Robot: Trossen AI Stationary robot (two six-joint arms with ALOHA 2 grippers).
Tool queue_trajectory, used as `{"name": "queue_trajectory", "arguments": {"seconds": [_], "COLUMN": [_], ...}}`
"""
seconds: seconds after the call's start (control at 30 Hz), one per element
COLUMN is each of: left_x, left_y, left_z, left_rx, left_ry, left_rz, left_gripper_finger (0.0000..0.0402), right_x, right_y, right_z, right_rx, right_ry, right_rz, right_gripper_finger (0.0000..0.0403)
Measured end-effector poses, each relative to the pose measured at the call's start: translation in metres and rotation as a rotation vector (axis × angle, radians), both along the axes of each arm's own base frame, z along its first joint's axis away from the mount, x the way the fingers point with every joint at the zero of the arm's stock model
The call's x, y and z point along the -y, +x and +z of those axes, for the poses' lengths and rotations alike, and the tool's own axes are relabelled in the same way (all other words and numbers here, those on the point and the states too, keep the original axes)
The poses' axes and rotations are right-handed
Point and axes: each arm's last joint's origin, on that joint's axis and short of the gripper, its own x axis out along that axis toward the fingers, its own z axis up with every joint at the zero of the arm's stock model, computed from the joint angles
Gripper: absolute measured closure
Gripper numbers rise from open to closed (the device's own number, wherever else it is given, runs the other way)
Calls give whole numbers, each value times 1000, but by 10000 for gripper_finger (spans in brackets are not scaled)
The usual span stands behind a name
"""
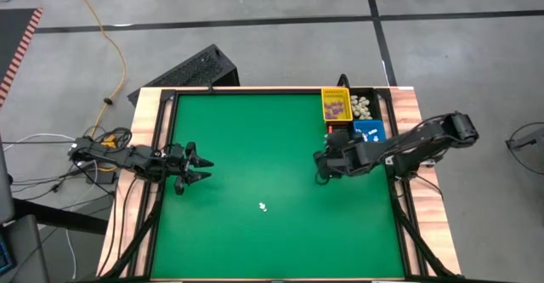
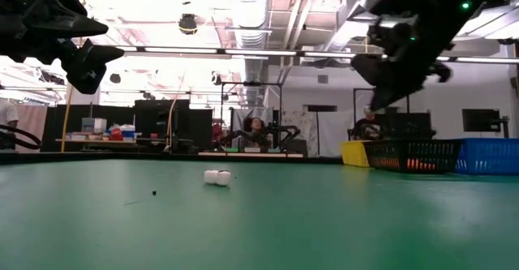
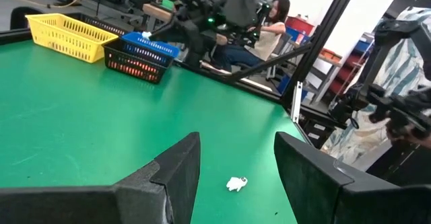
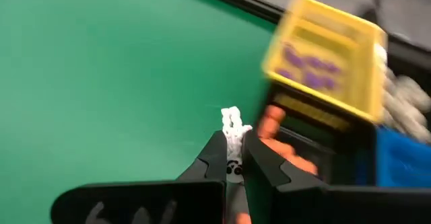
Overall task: Sort Halloween decoration
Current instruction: Put the white skeleton toy into the blue basket
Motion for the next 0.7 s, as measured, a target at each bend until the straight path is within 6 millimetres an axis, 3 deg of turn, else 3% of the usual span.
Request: {"name": "queue_trajectory", "arguments": {"seconds": [0.33, 0.7], "left_x": [0, 0], "left_y": [0, 0], "left_z": [0, 0], "left_rx": [0, 0], "left_ry": [0, -1], "left_rz": [3, 4], "left_gripper_finger": [221, 221], "right_x": [29, 59], "right_y": [-37, -40], "right_z": [-7, -21], "right_rx": [60, 6], "right_ry": [32, 103], "right_rz": [-580, -857], "right_gripper_finger": [363, 364]}}
